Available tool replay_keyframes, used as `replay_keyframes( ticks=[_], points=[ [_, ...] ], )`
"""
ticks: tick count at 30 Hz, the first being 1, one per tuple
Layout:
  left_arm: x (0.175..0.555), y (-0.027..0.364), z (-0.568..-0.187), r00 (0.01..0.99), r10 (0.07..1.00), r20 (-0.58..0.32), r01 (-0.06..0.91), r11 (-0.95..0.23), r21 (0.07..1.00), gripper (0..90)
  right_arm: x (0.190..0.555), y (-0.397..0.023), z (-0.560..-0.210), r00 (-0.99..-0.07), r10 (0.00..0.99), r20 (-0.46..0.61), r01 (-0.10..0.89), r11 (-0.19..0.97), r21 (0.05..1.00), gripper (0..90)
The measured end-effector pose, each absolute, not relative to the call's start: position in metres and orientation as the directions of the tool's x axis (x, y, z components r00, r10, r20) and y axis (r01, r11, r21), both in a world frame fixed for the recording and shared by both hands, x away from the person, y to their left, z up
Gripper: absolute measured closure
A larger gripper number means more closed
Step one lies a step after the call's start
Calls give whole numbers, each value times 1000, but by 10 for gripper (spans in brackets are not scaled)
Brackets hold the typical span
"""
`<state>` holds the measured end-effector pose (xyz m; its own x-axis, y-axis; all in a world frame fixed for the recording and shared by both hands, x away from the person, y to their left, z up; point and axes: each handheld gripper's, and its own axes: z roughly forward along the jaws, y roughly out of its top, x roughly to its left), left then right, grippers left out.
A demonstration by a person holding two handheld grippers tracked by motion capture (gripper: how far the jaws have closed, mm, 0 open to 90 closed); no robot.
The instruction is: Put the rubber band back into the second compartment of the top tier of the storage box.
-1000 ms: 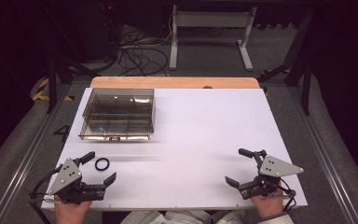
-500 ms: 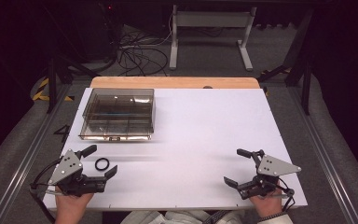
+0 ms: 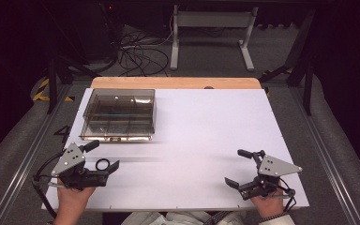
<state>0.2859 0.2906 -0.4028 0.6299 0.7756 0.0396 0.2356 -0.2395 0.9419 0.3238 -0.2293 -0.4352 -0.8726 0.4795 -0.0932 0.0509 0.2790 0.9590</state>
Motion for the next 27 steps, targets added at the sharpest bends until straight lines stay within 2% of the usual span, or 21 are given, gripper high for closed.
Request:
replay_keyframes(
  ticks=[14,21,27],
  points=[
    [294,290,-402,637,770,33,262,-257,930,65,324,-229,-435,-876,473,-95,49,283,958,1],
    [294,292,-399,641,768,8,296,-257,920,126,324,-228,-436,-880,467,-86,54,280,958,2],
    [294,292,-396,653,754,70,312,-352,883,224,324,-228,-436,-883,462,-85,54,279,959,1]
  ],
)
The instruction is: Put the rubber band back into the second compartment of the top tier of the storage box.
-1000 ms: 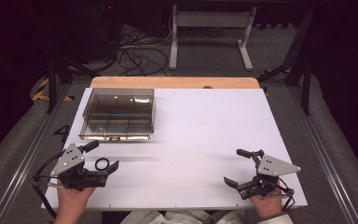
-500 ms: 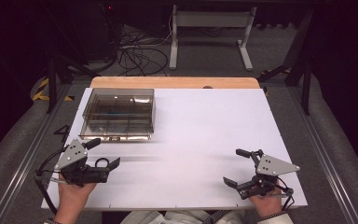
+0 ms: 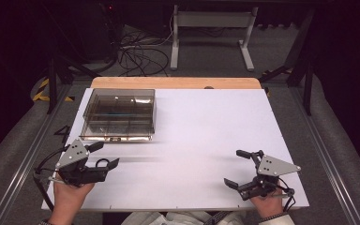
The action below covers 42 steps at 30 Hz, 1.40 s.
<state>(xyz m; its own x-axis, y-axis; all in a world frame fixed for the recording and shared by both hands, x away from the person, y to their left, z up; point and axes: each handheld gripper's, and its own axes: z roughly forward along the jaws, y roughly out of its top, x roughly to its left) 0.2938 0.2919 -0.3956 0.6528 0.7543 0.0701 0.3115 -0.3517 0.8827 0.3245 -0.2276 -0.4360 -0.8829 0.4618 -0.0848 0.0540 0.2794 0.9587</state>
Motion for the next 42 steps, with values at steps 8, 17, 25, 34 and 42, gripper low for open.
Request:
replay_keyframes(
  ticks=[8,17,25,34,42],
  points=[
    [299,289,-398,682,725,94,355,-441,824,267,325,-227,-436,-886,457,-85,54,283,958,1],
    [309,295,-400,692,722,32,437,-453,777,297,325,-227,-437,-888,453,-82,57,286,957,2],
    [316,300,-405,683,729,-52,504,-419,755,318,325,-226,-437,-892,445,-80,58,289,956,2],
    [320,298,-413,678,734,40,505,-504,701,425,325,-227,-437,-895,438,-78,57,287,956,1],
    [329,301,-427,671,741,33,550,-527,648,477,325,-226,-438,-897,435,-76,59,289,956,1]
  ],
)
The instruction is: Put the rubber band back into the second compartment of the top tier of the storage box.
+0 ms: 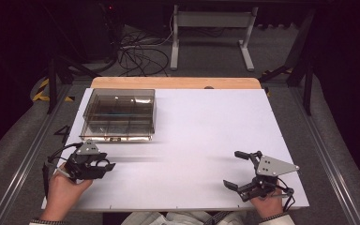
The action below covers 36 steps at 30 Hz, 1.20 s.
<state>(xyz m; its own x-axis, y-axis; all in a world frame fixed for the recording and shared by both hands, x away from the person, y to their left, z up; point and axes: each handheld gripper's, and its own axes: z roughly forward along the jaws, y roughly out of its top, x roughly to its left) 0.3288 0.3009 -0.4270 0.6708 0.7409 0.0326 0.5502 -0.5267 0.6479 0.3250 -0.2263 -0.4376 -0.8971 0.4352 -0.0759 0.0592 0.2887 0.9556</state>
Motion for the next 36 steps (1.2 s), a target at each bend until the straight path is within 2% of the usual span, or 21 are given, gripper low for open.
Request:
replay_keyframes(
  ticks=[8,27,36],
  points=[
    [335,302,-436,643,766,22,611,-530,588,531,325,-226,-438,-899,431,-74,61,290,955,1],
    [342,296,-446,647,760,51,659,-592,463,656,325,-223,-439,-904,422,-71,62,295,954,1],
    [344,294,-449,642,764,61,676,-602,425,835,326,-223,-439,-909,412,-63,66,293,954,1]
  ],
)
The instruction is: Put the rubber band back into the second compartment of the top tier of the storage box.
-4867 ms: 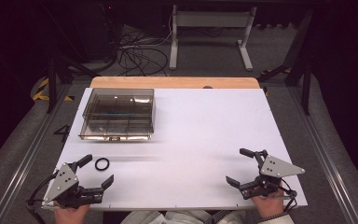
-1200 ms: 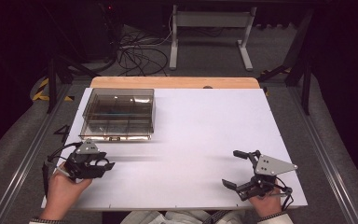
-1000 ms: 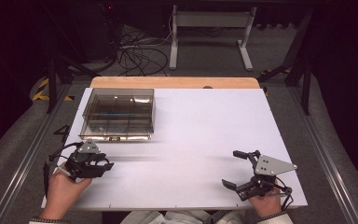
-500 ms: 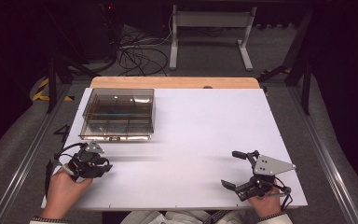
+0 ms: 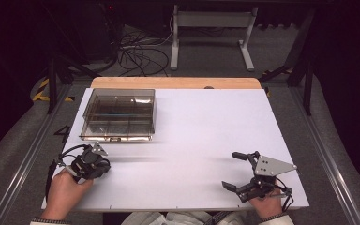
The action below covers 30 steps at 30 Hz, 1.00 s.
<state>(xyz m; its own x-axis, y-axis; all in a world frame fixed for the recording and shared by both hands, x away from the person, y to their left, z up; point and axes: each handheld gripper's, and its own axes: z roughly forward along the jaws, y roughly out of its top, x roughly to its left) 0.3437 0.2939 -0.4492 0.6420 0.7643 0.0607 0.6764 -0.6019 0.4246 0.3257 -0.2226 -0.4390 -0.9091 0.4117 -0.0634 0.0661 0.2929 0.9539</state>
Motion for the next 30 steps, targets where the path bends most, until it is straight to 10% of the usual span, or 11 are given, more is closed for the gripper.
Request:
replay_keyframes(
  ticks=[30],
  points=[
    [331,295,-428,631,773,64,639,-564,523,880,325,-223,-439,-907,414,-71,61,296,953,1]
  ],
)
